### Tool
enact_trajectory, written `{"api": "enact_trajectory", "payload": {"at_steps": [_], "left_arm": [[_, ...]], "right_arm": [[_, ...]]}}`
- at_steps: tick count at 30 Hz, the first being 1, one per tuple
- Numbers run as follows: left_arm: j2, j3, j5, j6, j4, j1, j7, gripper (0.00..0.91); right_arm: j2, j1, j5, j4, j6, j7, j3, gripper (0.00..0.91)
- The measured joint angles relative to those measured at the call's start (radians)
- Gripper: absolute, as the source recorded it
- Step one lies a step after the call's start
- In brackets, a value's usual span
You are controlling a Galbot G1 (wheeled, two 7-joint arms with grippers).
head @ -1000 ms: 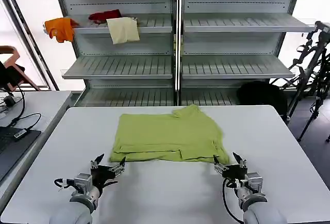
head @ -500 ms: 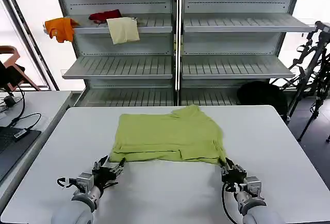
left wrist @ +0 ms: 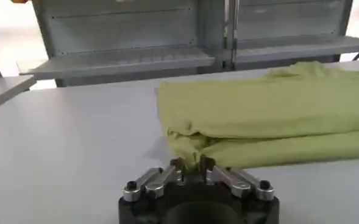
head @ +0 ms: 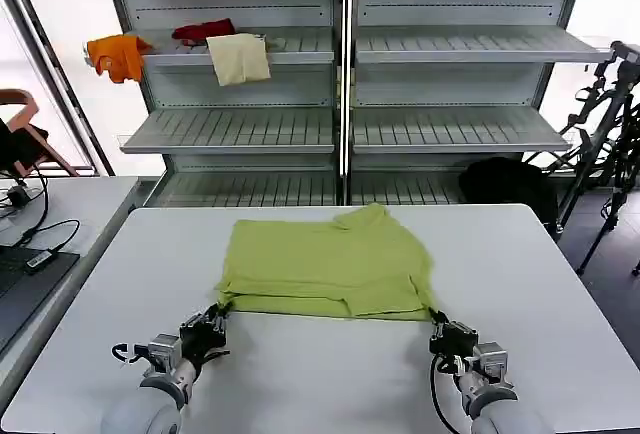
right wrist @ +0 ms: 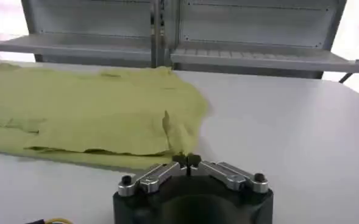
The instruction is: Fold and organize the clothes.
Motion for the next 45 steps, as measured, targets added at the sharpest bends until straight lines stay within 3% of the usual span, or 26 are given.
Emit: {"api": "enact_trajectory", "payload": {"at_steps": [14, 38, 39, 40, 45], "left_arm": [[0.023, -0.039, 0.015, -0.037, -0.034, 0.063, -0.006, 0.000], [-0.008, -0.153, -0.065, 0.023, -0.363, 0.429, -0.092, 0.020], [-0.011, -0.153, -0.067, 0.027, -0.367, 0.437, -0.101, 0.746], [-0.014, -0.153, -0.069, 0.030, -0.370, 0.444, -0.110, 0.907], [-0.028, -0.151, -0.075, 0.041, -0.379, 0.468, -0.156, 0.907]], "right_arm": [[-0.010, -0.059, 0.012, 0.060, -0.004, -0.004, -0.007, 0.000], [-0.028, -0.376, -0.026, 0.321, -0.007, 0.062, -0.046, 0.000], [-0.027, -0.381, -0.028, 0.323, -0.007, 0.065, -0.049, 0.907], [-0.026, -0.384, -0.031, 0.323, -0.007, 0.068, -0.051, 0.907], [-0.019, -0.399, -0.049, 0.334, -0.006, 0.082, -0.054, 0.907]]}}
